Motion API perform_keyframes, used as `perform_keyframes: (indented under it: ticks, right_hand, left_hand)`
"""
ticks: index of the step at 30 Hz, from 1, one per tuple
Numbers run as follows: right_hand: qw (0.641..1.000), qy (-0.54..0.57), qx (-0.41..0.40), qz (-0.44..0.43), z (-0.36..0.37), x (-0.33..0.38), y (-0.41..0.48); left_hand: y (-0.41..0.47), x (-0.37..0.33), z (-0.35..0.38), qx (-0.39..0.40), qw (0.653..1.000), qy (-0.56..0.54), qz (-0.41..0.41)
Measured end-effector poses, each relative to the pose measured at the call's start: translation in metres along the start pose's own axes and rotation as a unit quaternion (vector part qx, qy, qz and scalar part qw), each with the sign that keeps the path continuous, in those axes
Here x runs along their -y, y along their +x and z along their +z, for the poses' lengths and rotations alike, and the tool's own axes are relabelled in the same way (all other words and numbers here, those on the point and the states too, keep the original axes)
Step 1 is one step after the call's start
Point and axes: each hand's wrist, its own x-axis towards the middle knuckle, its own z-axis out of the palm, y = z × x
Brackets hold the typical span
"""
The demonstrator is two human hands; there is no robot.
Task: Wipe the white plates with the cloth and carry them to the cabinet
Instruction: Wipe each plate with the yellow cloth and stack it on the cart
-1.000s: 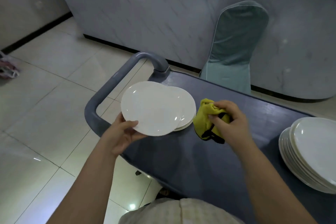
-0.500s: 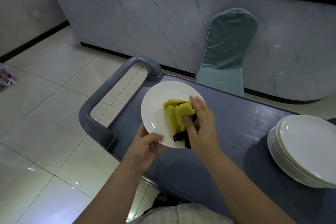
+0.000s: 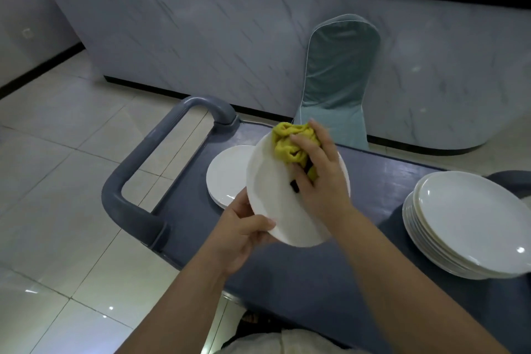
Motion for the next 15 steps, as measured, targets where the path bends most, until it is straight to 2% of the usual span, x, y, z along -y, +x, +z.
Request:
perform_keyframes:
  ticks: [3, 5, 7, 9, 11, 13, 15]
  right_hand:
    - [0.99, 0.024, 0.116, -0.079, 0.006, -0.003, -0.036]
    - [0.983, 0.016, 0.158, -0.097, -0.018, -0.023, -0.063]
    - [0.993, 0.001, 0.109, -0.042, -0.042, -0.041, -0.064]
    - [0.999, -0.013, 0.009, 0.035, -0.047, -0.047, -0.042]
    - [0.998, -0.008, -0.043, 0.051, -0.032, -0.033, -0.016]
    - [0.999, 0.01, -0.03, 0.008, -0.014, -0.016, -0.012]
    - [0.998, 0.012, 0.037, -0.051, -0.009, -0.017, -0.041]
  left_hand:
    - [0.008, -0.013, -0.002, 0.006, 0.999, 0.012, 0.033]
    - [0.012, -0.012, -0.004, -0.012, 0.999, 0.001, 0.03]
    - [0.013, -0.005, 0.001, -0.026, 0.999, 0.009, 0.017]
    - [0.015, 0.003, 0.01, -0.015, 1.0, 0.026, 0.001]
    - [0.019, 0.003, 0.02, 0.0, 0.999, 0.045, 0.004]
    - [0.024, -0.004, 0.024, 0.013, 0.998, 0.055, 0.025]
    - [0.029, -0.013, 0.023, 0.022, 0.997, 0.06, 0.042]
